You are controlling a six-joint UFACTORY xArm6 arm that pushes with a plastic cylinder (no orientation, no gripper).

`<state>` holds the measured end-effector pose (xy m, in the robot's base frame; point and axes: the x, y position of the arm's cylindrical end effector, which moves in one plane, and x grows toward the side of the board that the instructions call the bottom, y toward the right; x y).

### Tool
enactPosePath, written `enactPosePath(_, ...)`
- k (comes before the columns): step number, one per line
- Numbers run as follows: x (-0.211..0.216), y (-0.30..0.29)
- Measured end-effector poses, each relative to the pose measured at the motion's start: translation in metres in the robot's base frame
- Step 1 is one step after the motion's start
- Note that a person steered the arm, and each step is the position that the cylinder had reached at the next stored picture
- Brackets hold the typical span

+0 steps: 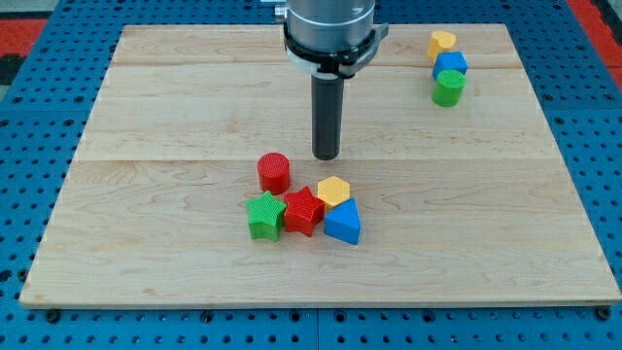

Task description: Push the green circle closer to the group of blocks

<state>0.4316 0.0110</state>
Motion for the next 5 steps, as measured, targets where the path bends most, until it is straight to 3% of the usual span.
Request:
enactPosePath(1, 0.004, -0.068)
enactPosePath(2, 0.041, -0.05)
enactPosePath(3, 0.04, -0.023)
enactPosePath(4, -0.004, 0.004)
enactPosePath(5, -0.01, 0.119)
